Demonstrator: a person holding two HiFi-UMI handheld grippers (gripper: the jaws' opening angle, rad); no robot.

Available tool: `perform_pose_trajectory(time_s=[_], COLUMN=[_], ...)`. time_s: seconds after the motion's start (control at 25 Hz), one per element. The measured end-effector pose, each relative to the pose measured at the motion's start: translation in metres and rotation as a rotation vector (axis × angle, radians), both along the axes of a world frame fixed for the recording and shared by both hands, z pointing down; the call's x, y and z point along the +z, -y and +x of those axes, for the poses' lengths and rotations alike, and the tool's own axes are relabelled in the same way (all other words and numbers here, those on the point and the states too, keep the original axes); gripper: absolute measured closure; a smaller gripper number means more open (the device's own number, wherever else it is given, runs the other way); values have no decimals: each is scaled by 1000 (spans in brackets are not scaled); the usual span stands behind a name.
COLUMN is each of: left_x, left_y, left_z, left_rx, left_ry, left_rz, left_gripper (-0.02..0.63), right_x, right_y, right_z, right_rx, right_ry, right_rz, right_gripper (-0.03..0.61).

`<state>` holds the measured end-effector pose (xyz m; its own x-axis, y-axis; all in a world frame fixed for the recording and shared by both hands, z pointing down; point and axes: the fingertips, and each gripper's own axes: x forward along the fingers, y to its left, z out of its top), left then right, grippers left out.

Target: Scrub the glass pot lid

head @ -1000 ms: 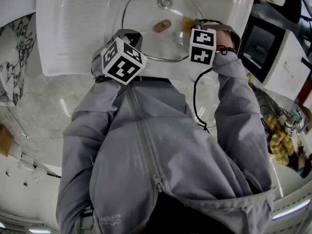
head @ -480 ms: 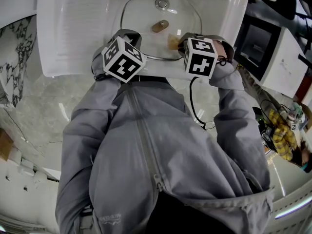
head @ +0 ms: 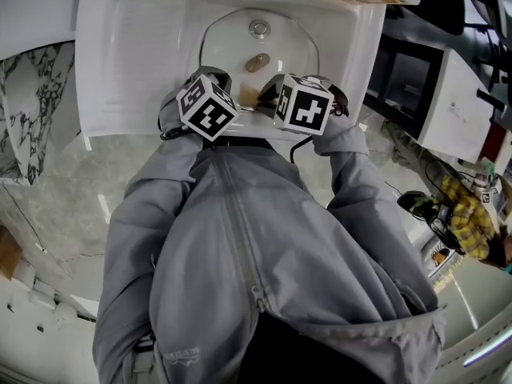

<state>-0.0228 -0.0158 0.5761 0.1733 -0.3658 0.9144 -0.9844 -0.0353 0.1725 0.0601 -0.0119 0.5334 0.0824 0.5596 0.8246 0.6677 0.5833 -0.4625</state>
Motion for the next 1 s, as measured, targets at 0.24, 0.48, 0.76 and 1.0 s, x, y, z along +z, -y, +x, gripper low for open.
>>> perform_pose_trajectory(time_s=[0.24, 0.48, 0.76, 1.0], left_x=[-10, -60, -128, -147], left_y=[2, 11, 45, 85], left_z=[0, -16, -17, 24], left_rx=[-4, -99, -131, -6], left_ry=[-11, 10, 72, 9], left_rz=[40, 227, 525, 655], left_gripper=[607, 607, 606, 606], right_x=[-30, -69, -123, -150], right_y=[-7, 21, 68, 117], right_z=[-25, -32, -28, 4], right_rx=[308, 503, 767, 1046], right_ry=[127, 336, 625, 793], right_rz=[-67, 23, 132, 215], right_gripper=[543, 543, 543, 542])
